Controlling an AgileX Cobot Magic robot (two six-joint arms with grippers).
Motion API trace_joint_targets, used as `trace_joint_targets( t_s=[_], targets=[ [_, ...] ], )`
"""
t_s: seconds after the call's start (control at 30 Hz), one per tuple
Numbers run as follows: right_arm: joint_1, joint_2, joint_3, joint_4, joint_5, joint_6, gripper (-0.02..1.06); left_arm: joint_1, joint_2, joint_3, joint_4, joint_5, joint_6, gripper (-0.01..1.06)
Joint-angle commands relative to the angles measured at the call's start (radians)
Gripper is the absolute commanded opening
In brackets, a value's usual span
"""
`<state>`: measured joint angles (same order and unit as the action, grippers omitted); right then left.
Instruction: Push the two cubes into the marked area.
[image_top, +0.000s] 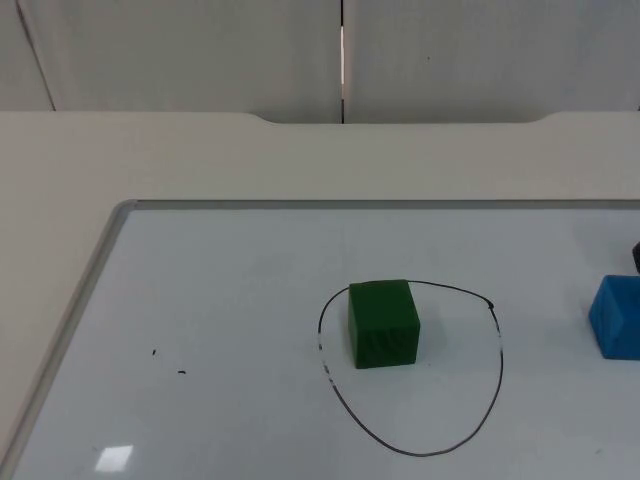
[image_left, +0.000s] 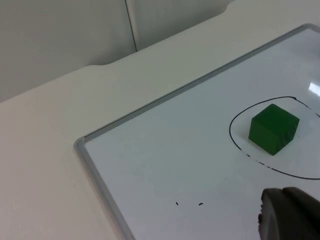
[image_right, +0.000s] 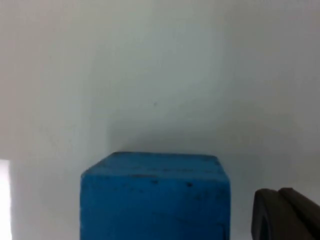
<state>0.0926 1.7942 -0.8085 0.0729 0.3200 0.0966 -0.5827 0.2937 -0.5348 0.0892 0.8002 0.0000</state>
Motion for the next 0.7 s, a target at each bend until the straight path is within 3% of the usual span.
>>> trace_joint_targets(
  t_s=[0.0,0.47,0.67],
  targets=[
    [0.002,-0.003,0.001,0.011,-0.002,0.004,0.0,0.003,-0.003,0.003,0.002,-0.002,-0.008,0.0],
    [0.081,-0.003,0.001,0.02,-0.048,0.022,0.0,0.003,-0.003,0.003,0.002,0.009,-0.008,0.0],
    [0.081,-0.003,0.001,0.02,-0.023,0.03,0.0,0.003,-0.003,0.003,-0.002,0.013,-0.008,0.0]
  ],
)
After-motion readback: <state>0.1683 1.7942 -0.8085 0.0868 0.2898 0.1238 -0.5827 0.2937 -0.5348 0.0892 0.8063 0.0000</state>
